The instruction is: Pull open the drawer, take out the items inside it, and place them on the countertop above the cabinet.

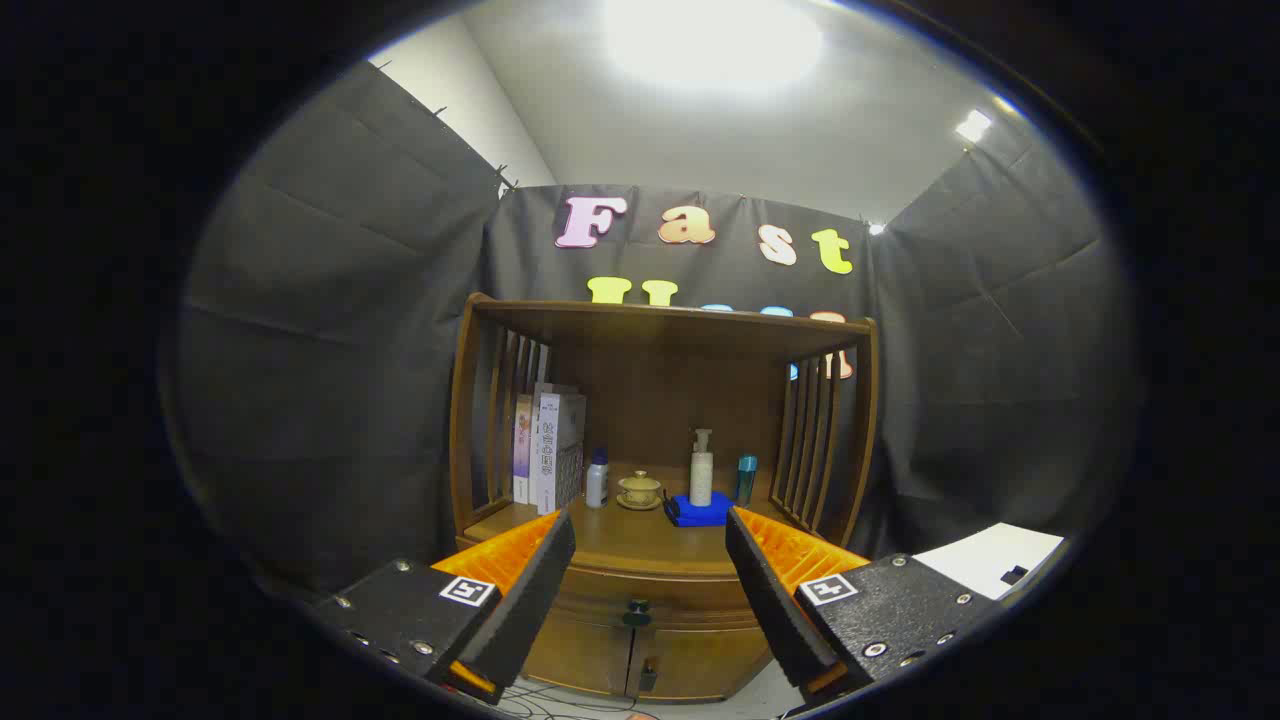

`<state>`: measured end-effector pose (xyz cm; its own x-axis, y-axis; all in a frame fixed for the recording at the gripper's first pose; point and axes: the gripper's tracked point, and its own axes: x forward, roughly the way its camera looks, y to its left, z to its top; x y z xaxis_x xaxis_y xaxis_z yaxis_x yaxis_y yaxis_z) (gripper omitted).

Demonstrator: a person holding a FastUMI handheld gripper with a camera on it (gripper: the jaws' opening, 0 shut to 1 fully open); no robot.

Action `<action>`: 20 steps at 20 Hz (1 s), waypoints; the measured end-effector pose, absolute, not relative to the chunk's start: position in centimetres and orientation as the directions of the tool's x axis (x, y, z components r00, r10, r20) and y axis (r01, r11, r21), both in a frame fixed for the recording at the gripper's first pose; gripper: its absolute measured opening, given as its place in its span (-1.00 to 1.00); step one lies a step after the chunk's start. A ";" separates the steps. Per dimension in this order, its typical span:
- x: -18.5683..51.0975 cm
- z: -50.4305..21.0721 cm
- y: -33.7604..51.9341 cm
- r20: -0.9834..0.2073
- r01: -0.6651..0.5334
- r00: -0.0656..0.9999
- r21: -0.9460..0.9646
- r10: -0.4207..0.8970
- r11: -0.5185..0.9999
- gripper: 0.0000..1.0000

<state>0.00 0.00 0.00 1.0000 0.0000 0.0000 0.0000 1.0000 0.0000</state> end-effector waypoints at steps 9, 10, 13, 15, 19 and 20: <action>0.2 -0.1 0.2 -0.009 -0.002 1.000 0.008 0.002 1.000 0.89; 0.3 -0.3 0.3 -0.011 -0.006 1.000 0.007 0.007 1.000 0.89; 0.3 -0.6 0.6 -0.020 -0.012 1.000 0.001 0.012 1.000 0.89; 0.4 -0.7 0.7 -0.021 -0.012 1.000 -0.002 0.012 1.000 0.89; 0.7 -1.4 1.0 -0.033 -0.017 0.999 -0.009 0.017 1.000 0.89; 0.9 -1.7 0.9 -0.038 -0.016 0.999 -0.013 0.015 1.000 0.89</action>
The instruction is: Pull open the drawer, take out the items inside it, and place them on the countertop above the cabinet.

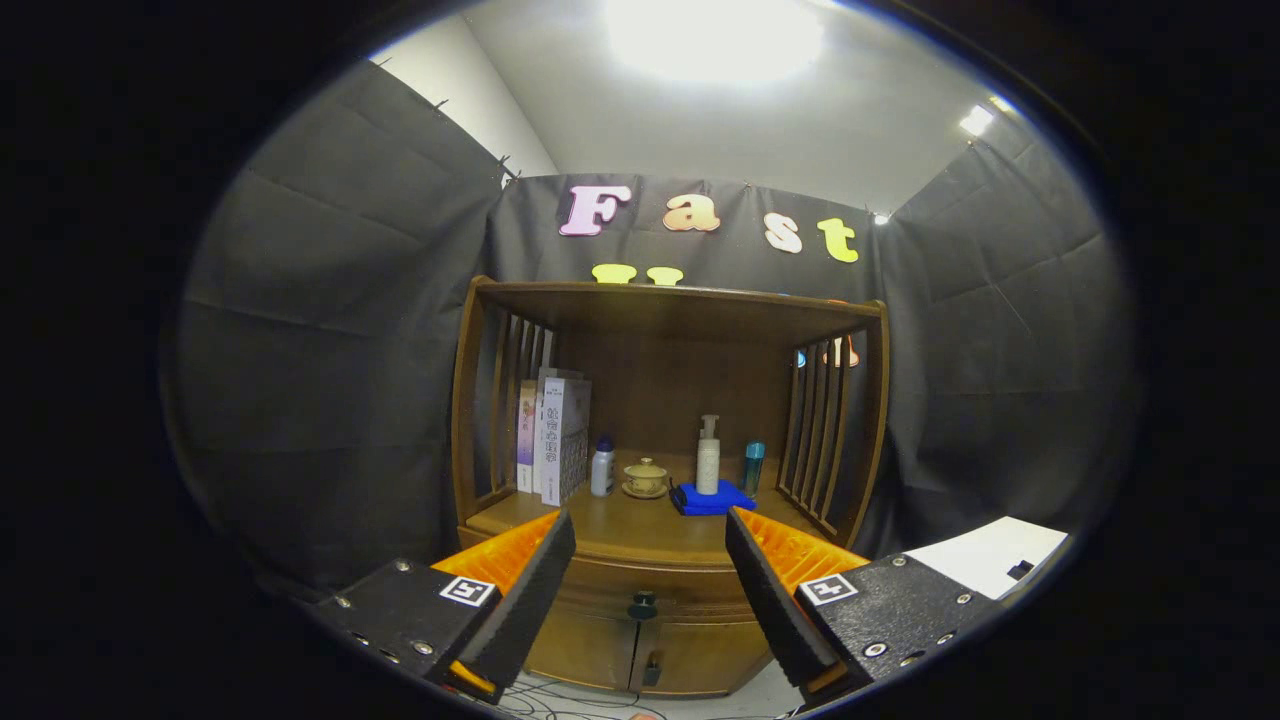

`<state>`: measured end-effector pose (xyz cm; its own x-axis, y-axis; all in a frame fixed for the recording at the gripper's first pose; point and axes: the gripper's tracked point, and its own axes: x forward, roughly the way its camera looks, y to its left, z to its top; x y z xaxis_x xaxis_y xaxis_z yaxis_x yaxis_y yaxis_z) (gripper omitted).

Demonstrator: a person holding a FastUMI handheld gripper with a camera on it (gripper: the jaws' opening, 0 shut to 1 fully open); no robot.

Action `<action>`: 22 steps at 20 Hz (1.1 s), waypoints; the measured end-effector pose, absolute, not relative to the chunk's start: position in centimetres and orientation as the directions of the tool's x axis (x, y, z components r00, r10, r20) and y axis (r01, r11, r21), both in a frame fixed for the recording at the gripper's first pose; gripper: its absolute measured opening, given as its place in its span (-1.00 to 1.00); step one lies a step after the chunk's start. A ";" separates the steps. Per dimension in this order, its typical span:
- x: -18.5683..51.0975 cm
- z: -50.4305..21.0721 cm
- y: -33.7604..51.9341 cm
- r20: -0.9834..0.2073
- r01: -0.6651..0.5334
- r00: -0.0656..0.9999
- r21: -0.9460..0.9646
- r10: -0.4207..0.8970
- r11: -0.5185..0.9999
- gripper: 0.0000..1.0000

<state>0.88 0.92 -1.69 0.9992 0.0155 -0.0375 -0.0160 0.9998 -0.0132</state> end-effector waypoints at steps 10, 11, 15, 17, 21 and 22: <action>3.5 -8.5 0.4 -0.167 -0.045 0.985 0.039 0.051 0.998 0.89; 4.0 -9.2 0.1 -0.176 -0.044 0.983 0.035 0.049 0.998 0.89; 6.1 -12.7 -0.3 -0.192 -0.014 0.981 -0.014 0.011 1.000 0.89; 7.4 -14.1 0.1 -0.189 -0.002 0.982 -0.019 -0.002 1.000 0.89; 10.1 -17.3 2.3 -0.199 -0.011 0.980 -0.022 0.007 1.000 0.90; 10.6 -18.6 2.5 -0.222 -0.007 0.975 -0.023 0.002 1.000 0.90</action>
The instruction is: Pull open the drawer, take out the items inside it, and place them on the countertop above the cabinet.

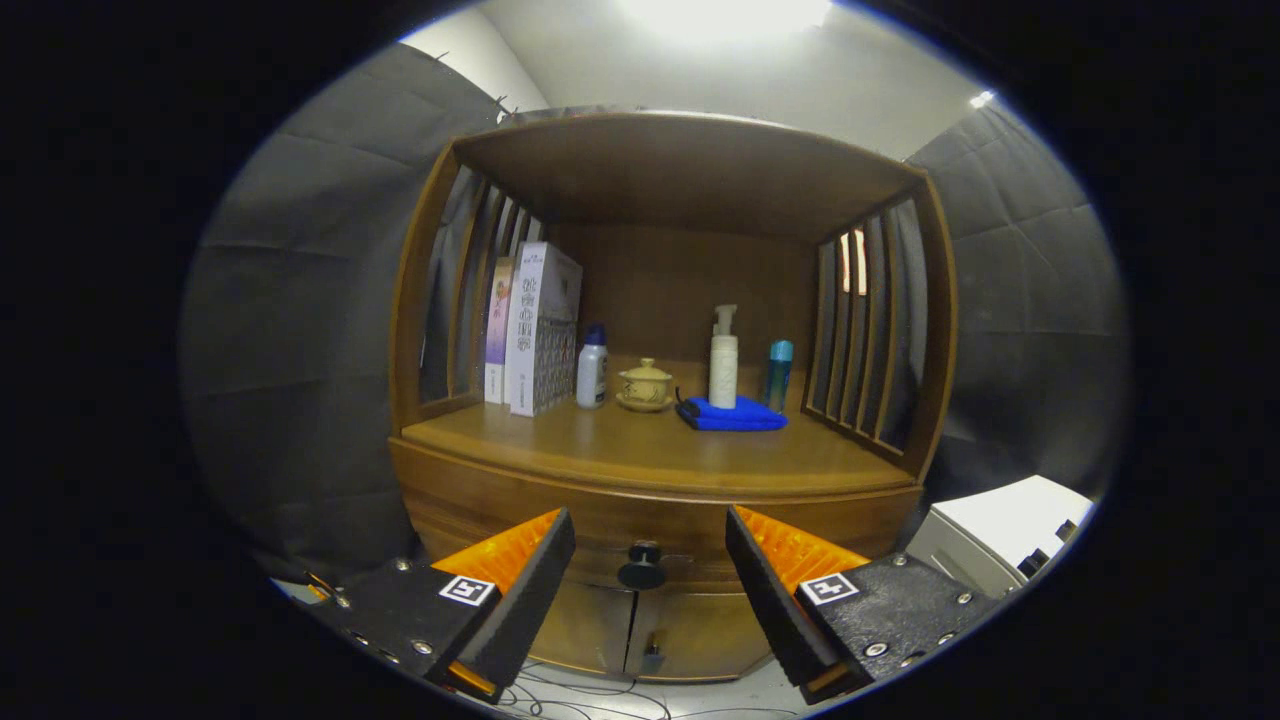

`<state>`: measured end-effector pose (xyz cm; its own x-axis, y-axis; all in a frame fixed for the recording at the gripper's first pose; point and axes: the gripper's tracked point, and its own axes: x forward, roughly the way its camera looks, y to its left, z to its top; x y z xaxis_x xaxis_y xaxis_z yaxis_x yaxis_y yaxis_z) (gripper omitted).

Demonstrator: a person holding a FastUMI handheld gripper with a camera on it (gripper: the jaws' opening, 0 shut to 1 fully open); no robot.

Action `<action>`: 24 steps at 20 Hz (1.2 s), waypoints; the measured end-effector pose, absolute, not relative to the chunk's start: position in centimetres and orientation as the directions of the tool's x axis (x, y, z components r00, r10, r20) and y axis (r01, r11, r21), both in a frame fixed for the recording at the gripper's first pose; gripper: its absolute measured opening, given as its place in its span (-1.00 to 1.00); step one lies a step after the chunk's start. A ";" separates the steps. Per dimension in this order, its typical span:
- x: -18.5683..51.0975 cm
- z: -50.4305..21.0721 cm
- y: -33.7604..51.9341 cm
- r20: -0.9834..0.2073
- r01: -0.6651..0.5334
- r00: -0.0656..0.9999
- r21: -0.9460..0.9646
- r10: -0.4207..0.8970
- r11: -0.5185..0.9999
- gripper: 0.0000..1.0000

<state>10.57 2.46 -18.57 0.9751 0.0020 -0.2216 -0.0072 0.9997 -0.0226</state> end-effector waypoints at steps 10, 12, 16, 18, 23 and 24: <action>13.7 -26.4 3.2 -0.337 -0.002 0.941 -0.072 -0.022 0.997 0.91; 14.3 -27.1 3.0 -0.340 0.011 0.940 -0.082 -0.039 0.997 0.90; 16.5 -28.0 3.3 -0.341 0.002 0.940 -0.048 -0.018 0.999 0.86; 17.4 -28.5 2.9 -0.343 0.014 0.939 -0.014 -0.018 1.000 0.74; 18.3 -29.3 2.2 -0.327 0.035 0.945 0.055 -0.015 0.998 0.13; 18.3 -29.2 2.1 -0.314 0.041 0.949 0.065 -0.018 0.997 -0.01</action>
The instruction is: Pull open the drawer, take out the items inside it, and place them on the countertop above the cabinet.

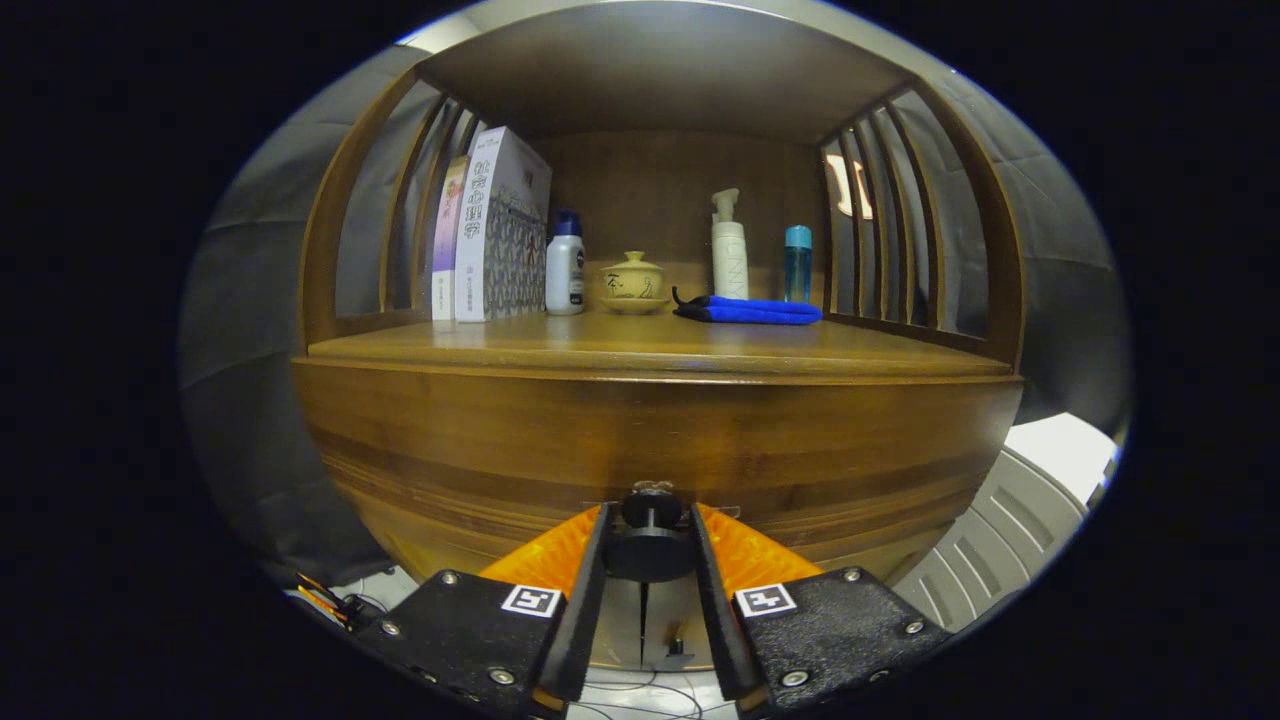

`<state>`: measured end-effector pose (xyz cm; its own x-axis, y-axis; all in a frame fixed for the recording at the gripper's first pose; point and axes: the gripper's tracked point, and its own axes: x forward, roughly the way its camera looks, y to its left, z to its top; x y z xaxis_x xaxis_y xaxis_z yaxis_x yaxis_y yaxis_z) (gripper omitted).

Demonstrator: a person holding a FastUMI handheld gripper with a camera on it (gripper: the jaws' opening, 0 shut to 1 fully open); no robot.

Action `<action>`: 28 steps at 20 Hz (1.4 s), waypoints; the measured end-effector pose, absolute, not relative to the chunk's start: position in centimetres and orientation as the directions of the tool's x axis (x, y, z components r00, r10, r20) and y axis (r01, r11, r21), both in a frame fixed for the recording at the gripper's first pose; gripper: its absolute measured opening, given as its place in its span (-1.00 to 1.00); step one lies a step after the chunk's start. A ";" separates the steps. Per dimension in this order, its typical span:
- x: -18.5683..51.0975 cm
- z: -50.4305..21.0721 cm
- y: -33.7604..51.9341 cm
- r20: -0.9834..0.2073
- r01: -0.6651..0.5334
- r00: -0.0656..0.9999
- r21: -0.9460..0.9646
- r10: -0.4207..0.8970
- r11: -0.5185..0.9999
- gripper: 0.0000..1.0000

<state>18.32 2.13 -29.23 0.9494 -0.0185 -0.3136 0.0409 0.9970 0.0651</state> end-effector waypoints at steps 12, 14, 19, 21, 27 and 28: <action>13.8 -29.3 2.3 -0.352 0.049 0.935 0.011 -0.042 0.999 -0.37; 11.9 -29.1 2.4 -0.363 0.042 0.931 0.005 -0.038 0.999 -0.37; 7.2 -28.5 2.6 -0.377 0.036 0.926 0.014 -0.029 0.999 -0.38; 5.4 -28.5 2.7 -0.386 0.033 0.923 0.035 -0.017 0.999 -0.38; 1.6 -28.7 3.7 -0.399 0.014 0.917 0.029 -0.002 0.999 -0.38; 0.9 -28.9 3.8 -0.406 0.016 0.914 0.033 -0.001 0.999 -0.38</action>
